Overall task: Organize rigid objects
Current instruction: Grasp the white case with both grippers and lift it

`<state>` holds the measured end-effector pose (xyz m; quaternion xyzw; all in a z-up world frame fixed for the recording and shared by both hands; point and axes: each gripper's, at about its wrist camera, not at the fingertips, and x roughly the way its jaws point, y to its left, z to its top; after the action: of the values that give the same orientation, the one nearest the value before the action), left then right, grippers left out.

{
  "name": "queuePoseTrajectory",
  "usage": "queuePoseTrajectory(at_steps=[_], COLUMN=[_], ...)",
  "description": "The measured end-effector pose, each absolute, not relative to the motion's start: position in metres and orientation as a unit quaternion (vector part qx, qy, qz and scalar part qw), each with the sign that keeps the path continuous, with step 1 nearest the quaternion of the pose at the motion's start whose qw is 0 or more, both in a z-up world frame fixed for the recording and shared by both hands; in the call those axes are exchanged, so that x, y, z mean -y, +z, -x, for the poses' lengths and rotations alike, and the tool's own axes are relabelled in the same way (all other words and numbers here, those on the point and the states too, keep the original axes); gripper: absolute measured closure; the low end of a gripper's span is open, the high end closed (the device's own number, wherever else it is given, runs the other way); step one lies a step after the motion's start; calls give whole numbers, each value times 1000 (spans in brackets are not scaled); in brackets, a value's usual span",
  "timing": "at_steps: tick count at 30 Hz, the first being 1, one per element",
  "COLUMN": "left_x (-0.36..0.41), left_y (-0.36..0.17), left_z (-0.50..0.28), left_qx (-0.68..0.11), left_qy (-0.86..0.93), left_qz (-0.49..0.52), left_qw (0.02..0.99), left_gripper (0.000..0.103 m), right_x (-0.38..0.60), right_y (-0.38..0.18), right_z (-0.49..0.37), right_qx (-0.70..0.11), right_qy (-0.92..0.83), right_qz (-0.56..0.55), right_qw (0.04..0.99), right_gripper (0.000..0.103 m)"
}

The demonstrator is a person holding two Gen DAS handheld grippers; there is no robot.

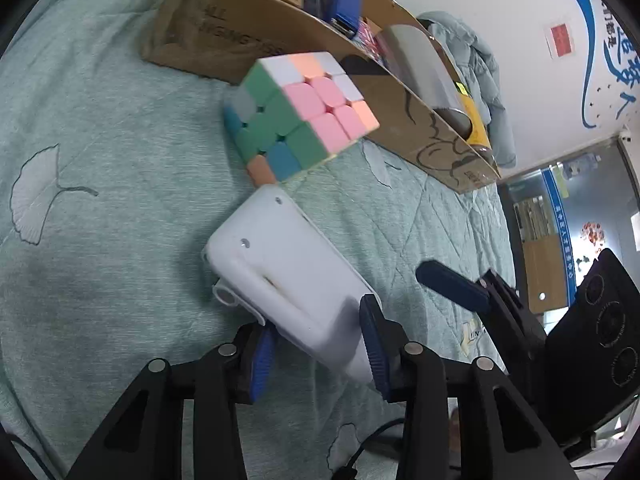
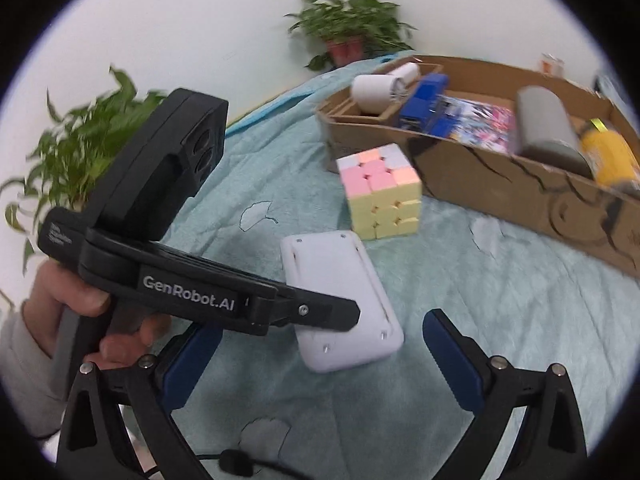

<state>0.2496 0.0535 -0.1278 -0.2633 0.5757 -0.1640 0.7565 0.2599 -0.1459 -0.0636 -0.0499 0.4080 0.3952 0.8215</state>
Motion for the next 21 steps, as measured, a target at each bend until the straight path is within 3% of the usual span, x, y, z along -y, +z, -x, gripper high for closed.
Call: queuePoseTrajectory(at_steps=[6,7,8,21], left_x=[-62,-63,-63,-46], left_y=[-128,-130,-130,-99], left_z=[-247,-247,-246,-227], left_qx=[-566,-565,-563,-542], left_qy=[-159,-160,-157,-143], left_qz=[278,280,277,204], left_qw=[759,759,762,803], left_gripper=[68,68,68,76], right_x=[129,126,124,134], right_y=[-84,-86,-89,-84], right_z=[-282,-282,-282,-253], right_qx=[-441,-445,-451,-460], right_qy=[411,410,407,381], right_qz=[76,80,87,28], right_qw=[794,792,790,802], right_gripper=[22,33,36,38])
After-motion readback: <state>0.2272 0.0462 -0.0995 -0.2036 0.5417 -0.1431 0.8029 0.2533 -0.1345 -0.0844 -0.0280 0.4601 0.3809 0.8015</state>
